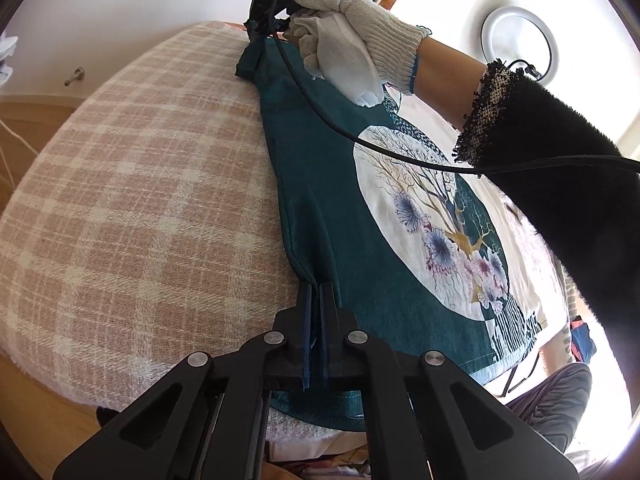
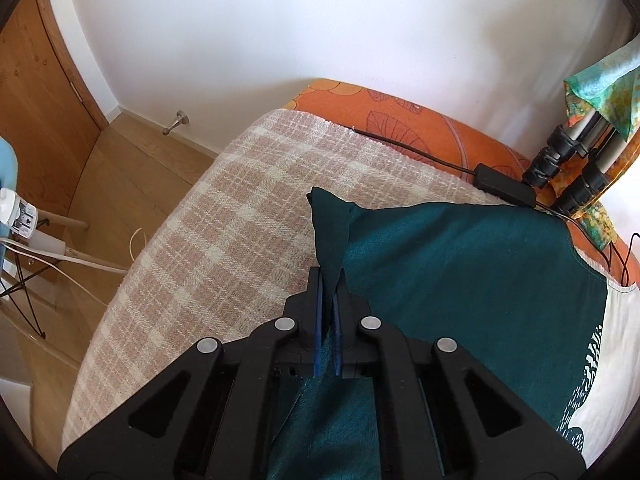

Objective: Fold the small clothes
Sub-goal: 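Fold the green side over onto the printed front with both tools, then open them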

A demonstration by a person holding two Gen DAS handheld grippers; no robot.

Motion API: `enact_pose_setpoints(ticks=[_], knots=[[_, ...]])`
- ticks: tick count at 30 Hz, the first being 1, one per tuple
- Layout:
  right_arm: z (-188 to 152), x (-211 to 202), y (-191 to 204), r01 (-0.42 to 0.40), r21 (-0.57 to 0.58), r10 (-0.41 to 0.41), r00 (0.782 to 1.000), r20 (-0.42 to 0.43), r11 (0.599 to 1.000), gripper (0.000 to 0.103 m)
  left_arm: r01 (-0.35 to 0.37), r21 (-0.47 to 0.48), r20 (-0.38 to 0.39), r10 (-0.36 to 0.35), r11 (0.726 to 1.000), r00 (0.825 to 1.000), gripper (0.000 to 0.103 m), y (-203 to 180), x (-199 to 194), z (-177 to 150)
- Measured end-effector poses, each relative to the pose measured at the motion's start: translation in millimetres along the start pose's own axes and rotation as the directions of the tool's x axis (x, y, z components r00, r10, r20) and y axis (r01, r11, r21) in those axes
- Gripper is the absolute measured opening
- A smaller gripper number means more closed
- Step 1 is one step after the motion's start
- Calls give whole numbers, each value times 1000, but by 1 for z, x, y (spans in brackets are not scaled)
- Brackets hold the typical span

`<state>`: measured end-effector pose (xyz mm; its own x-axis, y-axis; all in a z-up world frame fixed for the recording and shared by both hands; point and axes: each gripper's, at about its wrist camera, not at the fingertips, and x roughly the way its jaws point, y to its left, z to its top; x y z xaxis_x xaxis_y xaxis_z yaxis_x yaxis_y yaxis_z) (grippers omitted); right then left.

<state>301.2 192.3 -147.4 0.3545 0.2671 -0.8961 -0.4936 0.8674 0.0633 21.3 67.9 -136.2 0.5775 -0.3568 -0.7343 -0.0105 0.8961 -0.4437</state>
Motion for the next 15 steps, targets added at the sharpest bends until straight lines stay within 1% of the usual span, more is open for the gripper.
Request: enact_pose_setpoints(ticks=[5,8,13,15], knots=[[-1,-25,-23,-9,31,7,999,40,999,5,13,19,13,-13,1000,1000,2,-8,-4,0],[-7,-40,-40,-19,65,15,998,59,998,5,16,43,24,-17,999,1000,2,-17,-7,0],[-20,-63,-81,-51,133,39,995,94,990,5,37,99,27,-40,994,999,1,-39,-5,1],[-28,-67,-101,-66,172,50,994,97,983,5,51,122,16,-54,991,998,1,-50,-2,0]])
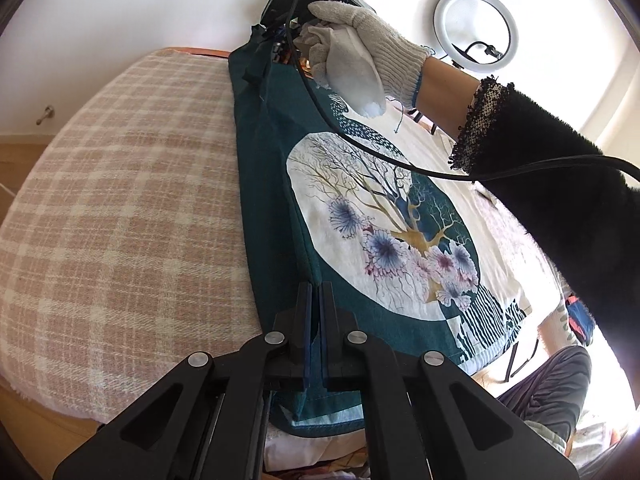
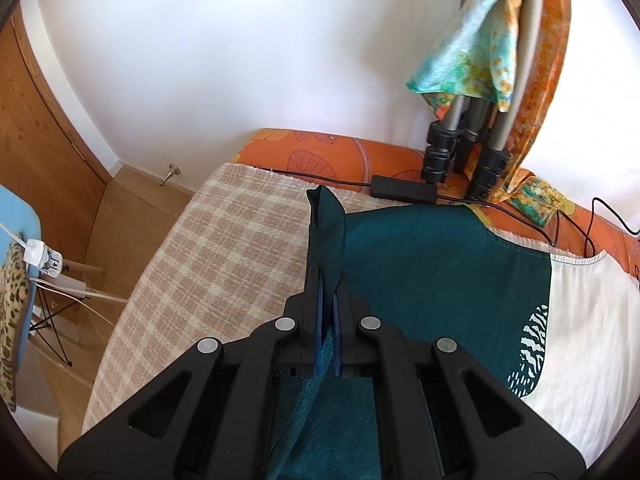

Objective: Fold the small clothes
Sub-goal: 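Fold the green side over onto the printed front with both tools, then open them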

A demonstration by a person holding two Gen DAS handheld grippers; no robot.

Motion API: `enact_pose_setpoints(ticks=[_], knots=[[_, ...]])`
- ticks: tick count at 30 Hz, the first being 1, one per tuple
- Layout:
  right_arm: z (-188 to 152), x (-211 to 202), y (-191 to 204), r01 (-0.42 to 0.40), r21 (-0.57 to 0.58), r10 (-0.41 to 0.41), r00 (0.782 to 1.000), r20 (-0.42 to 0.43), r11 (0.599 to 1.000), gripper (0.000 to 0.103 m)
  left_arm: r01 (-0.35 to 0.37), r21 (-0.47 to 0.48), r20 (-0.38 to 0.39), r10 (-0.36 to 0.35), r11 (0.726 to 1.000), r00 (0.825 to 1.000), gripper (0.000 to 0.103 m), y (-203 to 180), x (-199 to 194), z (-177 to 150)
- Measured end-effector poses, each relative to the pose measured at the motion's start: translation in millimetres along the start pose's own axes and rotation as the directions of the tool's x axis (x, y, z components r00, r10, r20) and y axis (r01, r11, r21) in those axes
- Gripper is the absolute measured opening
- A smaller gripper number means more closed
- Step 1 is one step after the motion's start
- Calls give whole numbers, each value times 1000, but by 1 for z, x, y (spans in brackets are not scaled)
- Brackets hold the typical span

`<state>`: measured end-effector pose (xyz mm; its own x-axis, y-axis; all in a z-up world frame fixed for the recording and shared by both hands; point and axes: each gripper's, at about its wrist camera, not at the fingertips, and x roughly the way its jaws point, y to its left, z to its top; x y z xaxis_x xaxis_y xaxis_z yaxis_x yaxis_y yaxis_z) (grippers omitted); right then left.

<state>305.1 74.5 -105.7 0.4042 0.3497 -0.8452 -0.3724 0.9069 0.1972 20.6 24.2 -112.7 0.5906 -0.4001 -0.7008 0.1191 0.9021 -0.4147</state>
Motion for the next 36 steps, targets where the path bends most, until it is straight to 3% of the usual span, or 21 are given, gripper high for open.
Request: enact_pose_setpoints(ticks=[7,15,18,19,20,21,22,23,24,31,33,35,36], knots=[[-14,1,-55,20,85,-18,1000,-25,996,5,40,58,-65,-36,998,997,1,-30,26,-5],[-21,19,-88,125,90,-118,990,-79,988,5,139,93,-152,-124,986,981,3,-52,41,-12],[-22,20,-100,91,135,-78,992,-98,987,5,88,128,-114,-73,988,991,11,-49,26,-13],[-23,19,-103,67,147,-53,994,-97,987,5,46,151,-90,-33,987,995,24,-48,20,-14],[-24,19,-106,52,152,-38,995,-98,987,10,6,172,-68,6,985,998,44,-46,17,-17],[-24,18,-107,46,155,-30,994,-101,987,16,-15,178,-50,24,984,998,49,-43,13,-20],[-25,18,-108,38,160,-21,994,-104,986,36,-15,177,-43,23,984,999,49,-40,12,-22],[-26,16,-109,25,167,-8,995,-101,986,55,-6,181,-53,16,983,998,49,-39,13,-24],[-27,14,-108,11,170,4,996,-91,985,58,-3,191,-60,14,982,998,49,-40,14,-26],[-28,20,-95,20,145,-5,995,-103,989,58,-125,327,-22,140,937,990,49,-58,31,-32],[-30,24,-91,29,128,-15,994,-108,991,58,-144,353,-21,161,925,987,39,-60,37,-33],[-32,28,-89,38,114,-25,993,-117,993,58,-154,378,-32,179,913,983,12,-60,43,-36],[-33,30,-88,47,110,-34,992,-121,993,58,-159,391,-33,187,907,982,7,-60,46,-37]])
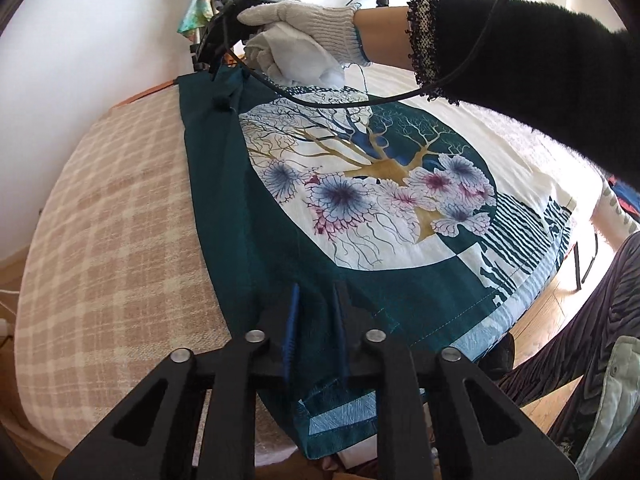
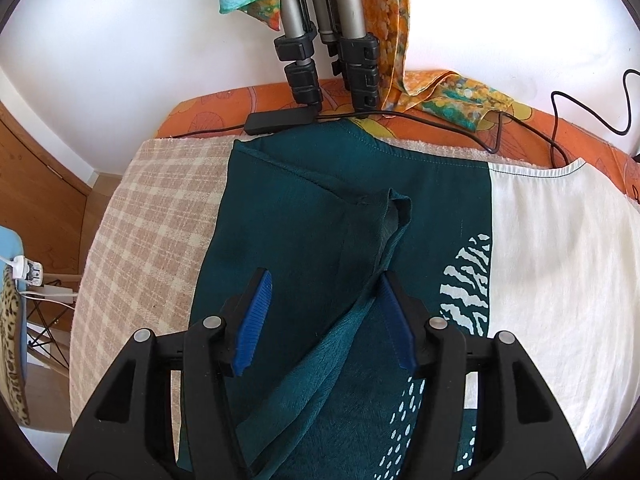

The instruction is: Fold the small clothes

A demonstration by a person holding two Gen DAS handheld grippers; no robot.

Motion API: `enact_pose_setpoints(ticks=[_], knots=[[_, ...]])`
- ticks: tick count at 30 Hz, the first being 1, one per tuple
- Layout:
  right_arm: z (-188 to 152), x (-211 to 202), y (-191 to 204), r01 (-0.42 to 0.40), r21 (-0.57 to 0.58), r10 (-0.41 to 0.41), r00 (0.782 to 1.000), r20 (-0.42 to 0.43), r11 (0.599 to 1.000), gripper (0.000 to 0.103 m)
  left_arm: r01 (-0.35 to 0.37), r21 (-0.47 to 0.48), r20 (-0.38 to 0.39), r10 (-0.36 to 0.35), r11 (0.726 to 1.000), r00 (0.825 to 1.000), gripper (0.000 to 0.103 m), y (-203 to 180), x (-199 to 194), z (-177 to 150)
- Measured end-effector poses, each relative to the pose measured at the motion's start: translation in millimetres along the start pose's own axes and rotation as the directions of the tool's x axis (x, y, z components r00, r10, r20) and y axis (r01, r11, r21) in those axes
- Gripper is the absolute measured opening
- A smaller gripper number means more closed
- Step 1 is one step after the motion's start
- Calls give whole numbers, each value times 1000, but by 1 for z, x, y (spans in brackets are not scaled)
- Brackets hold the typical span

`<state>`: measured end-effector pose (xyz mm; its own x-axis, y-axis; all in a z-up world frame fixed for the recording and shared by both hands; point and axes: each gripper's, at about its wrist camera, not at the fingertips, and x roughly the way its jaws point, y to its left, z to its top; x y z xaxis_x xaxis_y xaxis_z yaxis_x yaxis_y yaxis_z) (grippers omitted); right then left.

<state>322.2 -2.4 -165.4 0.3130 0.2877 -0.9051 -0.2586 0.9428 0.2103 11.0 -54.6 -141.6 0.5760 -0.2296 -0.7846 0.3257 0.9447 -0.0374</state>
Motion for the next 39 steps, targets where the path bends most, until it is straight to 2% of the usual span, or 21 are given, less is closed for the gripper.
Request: enact_pose_setpoints(ticks=[1,3,5,11,16,18,19,20,21,22,23,25,30,31,32,36,38,39], knots=[[-1,2,0,6,-3,-6,1000,0,1000,55,5,2,5,-5,1000,1000,5,1,0,-2],[-1,3,1,24,-14,-24,1000,8,1000,39,59,-32,20,-58,998,998,3,7,-4,-2],[0,3,-1,34,-16,-34,999,9,999,8,113,-96,42,-110,989,993,2,14,-12,0],[6,-15,-8,53,-23,-51,997,53,998,6,237,-190,97,-222,953,970,2,22,-25,8],[8,-23,-11,72,-39,-70,996,63,997,5,285,-158,95,-273,945,957,2,10,-29,12],[8,-26,-10,110,-58,-106,992,70,992,5,303,-158,97,-290,940,952,2,8,-30,12],[7,-27,-10,131,-71,-126,989,74,989,5,295,-144,95,-284,945,954,2,5,-31,12],[6,-31,-11,141,-72,-135,988,82,987,5,264,-122,83,-255,957,963,2,2,-31,14],[5,-34,-14,127,-64,-122,989,82,990,6,244,-104,71,-238,964,969,3,-2,-30,15],[4,-37,-18,99,-53,-96,993,69,994,13,245,-97,56,-240,965,969,6,-3,-28,16],[1,-43,-22,82,-43,-79,995,65,996,30,253,-96,49,-250,963,967,7,-3,-27,16],[-9,-58,-27,84,-42,-80,993,90,996,47,243,-81,38,-241,966,970,10,-6,-27,17],[-44,-108,-39,25,-56,-19,994,111,998,48,162,1,35,-162,987,986,41,-18,-36,17],[-53,-119,-41,9,-56,-3,993,114,998,48,130,21,37,-131,991,991,53,-20,-38,18],[-63,-130,-43,-3,-57,10,993,118,998,48,93,43,46,-95,995,994,59,-22,-41,18],[-112,-175,-50,-46,-58,54,990,134,997,48,-56,112,80,47,992,996,61,-29,-53,26],[-138,-194,-51,-60,-63,68,988,138,996,48,-119,133,115,104,984,988,73,-29,-61,31],[-152,-202,-51,-65,-67,74,987,141,996,48,-145,138,135,127,980,983,75,-28,-65,32]])
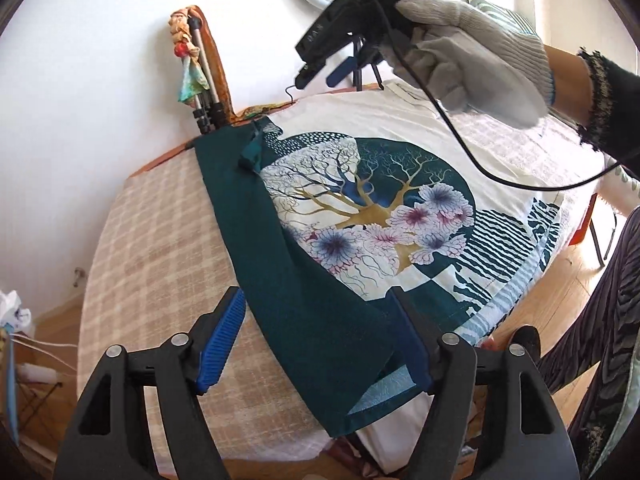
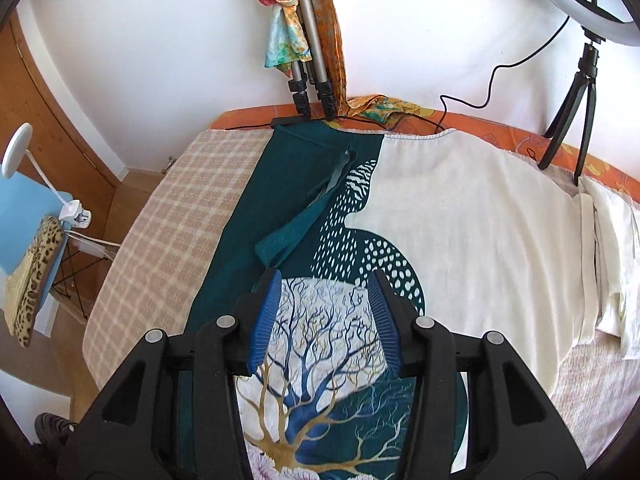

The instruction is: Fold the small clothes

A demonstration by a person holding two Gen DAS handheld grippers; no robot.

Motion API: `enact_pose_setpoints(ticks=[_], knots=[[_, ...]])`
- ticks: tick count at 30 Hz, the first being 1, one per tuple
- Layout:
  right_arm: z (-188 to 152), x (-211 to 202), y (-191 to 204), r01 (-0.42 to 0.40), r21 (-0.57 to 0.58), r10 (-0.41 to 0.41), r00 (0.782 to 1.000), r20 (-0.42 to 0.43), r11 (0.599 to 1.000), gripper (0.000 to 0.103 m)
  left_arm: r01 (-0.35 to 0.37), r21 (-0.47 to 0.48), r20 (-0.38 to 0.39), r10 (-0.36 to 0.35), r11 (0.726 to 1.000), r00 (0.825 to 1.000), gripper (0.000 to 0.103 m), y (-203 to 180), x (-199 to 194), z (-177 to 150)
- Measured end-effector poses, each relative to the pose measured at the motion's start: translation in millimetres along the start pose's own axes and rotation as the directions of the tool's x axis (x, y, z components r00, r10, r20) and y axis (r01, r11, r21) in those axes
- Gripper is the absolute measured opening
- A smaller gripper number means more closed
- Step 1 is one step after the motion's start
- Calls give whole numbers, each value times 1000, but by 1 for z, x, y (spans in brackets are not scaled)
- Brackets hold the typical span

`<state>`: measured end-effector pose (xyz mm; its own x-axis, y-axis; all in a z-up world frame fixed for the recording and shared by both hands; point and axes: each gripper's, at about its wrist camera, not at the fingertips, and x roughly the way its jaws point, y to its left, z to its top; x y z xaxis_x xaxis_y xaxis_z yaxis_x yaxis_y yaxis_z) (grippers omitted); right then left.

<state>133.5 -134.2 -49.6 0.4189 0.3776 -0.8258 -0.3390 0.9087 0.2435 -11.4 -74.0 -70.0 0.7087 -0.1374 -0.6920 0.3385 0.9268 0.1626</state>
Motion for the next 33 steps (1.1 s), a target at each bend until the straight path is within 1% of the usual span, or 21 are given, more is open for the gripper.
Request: enact_pose_setpoints(ticks=[1,4,5,7,10,13,16,18,20,22,23,24,25,26,27,28,31,33], knots=[[-13,-9,2,-6,-1,6,1000,3,1000,48,-19,9,11,19,1000,1000,77,2,-3,2],[-54,-27,6,-27,14,27,1000,-12,1000,48,-64,9,21,64,998,998,77,10,-7,9],[-67,-30,9,-35,15,35,999,-22,999,48,-65,2,25,65,998,998,77,14,-8,11],[-90,-34,16,-55,17,56,998,-42,998,48,-40,-24,16,41,999,999,77,24,-7,15],[-122,-35,31,-96,15,97,992,-78,995,48,5,-102,5,-5,995,1000,77,49,-6,25],[-151,-29,45,-141,13,142,982,-125,990,48,14,-217,18,-10,976,1000,77,87,-5,32],[-170,-18,58,-212,37,215,961,-172,977,48,28,-295,22,-23,955,999,77,116,-1,33],[-180,-8,66,-270,66,278,937,-211,961,48,26,-327,12,-23,945,1000,77,125,5,29],[-189,2,76,-301,80,312,917,-250,950,48,36,-365,-2,-40,930,999,77,132,11,23],[-195,11,84,-326,82,336,900,-278,942,48,44,-388,-15,-54,921,998,77,135,15,18],[-197,14,87,-332,81,341,895,-287,940,47,42,-395,-20,-54,918,998,77,136,15,16],[-199,17,90,-339,78,346,891,-293,938,45,41,-398,-23,-55,917,998,77,136,16,14],[-199,20,93,-348,77,354,884,-304,935,29,40,-398,-26,-55,916,998,77,136,17,13],[-201,23,96,-363,81,369,873,-319,928,7,38,-396,-28,-54,917,998,77,136,17,12],[-203,24,97,-380,90,387,863,-324,921,6,35,-394,-29,-50,919,998,77,136,17,12],[-204,22,98,-388,92,396,863,-315,917,4,32,-392,-30,-47,919,998,77,136,17,11],[-205,3,101,-396,86,404,874,-270,914,3,28,-385,-31,-43,922,999,77,135,16,11],[-206,-14,98,-412,103,425,875,-231,905,3,27,-374,-33,-43,927,999,77,133,17,10]])
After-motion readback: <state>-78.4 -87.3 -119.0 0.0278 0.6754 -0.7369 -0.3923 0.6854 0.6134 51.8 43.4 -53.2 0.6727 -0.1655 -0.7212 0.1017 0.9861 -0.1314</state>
